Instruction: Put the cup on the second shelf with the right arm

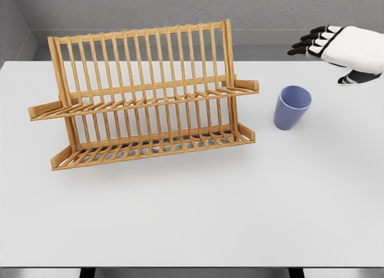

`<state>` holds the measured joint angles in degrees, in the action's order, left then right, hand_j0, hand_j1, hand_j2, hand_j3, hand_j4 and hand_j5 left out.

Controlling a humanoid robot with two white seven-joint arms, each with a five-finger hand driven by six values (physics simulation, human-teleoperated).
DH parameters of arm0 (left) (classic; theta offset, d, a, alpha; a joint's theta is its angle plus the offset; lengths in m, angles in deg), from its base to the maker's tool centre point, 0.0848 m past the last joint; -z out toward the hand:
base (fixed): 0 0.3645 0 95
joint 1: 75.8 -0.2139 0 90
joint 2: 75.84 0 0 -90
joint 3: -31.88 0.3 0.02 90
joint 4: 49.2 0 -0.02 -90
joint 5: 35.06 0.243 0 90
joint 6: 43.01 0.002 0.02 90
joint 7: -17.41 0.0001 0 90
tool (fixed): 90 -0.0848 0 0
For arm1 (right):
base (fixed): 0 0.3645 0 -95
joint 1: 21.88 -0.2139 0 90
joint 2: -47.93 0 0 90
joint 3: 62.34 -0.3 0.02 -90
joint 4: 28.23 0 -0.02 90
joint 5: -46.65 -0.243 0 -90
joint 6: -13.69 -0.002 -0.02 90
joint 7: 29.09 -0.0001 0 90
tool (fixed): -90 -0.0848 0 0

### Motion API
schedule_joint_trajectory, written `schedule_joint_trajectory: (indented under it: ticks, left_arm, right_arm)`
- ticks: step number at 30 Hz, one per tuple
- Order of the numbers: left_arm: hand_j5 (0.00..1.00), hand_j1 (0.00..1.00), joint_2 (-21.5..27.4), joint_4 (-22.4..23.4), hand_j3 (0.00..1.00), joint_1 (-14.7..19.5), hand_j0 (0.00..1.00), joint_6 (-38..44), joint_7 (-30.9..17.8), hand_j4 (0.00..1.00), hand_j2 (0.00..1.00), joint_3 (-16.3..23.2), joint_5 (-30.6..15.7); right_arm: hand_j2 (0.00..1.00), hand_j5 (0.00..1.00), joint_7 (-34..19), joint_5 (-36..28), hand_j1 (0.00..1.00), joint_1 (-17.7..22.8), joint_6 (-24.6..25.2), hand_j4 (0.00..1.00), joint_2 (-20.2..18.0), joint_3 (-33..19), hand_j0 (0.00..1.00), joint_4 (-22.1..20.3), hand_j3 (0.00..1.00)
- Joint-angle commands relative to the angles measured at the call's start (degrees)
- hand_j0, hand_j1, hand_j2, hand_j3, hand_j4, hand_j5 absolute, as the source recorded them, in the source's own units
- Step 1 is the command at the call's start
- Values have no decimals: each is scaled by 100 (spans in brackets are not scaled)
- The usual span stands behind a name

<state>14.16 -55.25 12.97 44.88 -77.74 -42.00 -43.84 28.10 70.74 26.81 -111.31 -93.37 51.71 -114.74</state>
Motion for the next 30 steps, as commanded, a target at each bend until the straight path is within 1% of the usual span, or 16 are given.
schedule_joint_trajectory:
  ticks: [1,2,3,6,8,10,13,23,25,26,30]
  left_arm:
    - [100,100,0,-1,100,0,100,0,-3,100,100,-4,-1]
    - [100,100,0,-1,100,0,100,0,-3,100,100,-4,-1]
    - [100,100,0,-1,100,0,100,0,5,100,100,-4,-1]
    - [100,100,0,-1,100,0,100,0,5,100,100,-4,-1]
    - [100,100,0,-1,100,-9,100,0,-3,100,100,-4,-1]
    - [100,100,0,-1,100,0,100,0,-3,100,100,4,-1]
    - [100,100,0,-1,100,0,100,0,-3,100,100,4,-1]
    - [100,100,0,-1,100,0,100,0,-3,100,100,4,-1]
    - [100,100,0,-1,100,0,100,0,-3,100,100,4,-1]
    - [100,100,0,-1,100,-9,100,0,5,100,100,4,-1]
    - [100,100,0,-1,100,0,100,0,-3,100,100,4,-1]
  right_arm:
    - [100,100,-219,-18,100,-35,1,100,418,802,100,529,100]
    - [100,100,-219,-18,100,-185,1,100,462,978,100,714,100]
    - [100,100,-219,-18,100,-238,1,100,480,978,100,855,100]
    - [100,100,-219,-9,100,-282,1,100,471,978,100,1092,100]
    - [100,100,-219,8,100,-378,1,100,427,952,100,1101,100]
    - [100,100,-219,8,100,-378,1,100,427,961,100,1092,100]
    - [100,100,-219,17,100,-378,1,100,462,1171,100,1154,100]
    - [100,100,-219,8,100,-369,1,100,480,1400,100,1233,100]
    - [100,100,-219,8,100,-361,1,100,603,1418,100,1312,100]
    - [100,100,-219,8,100,-369,1,100,612,1497,100,1391,100]
    - [100,100,-219,8,100,-396,1,100,691,1514,100,1628,100]
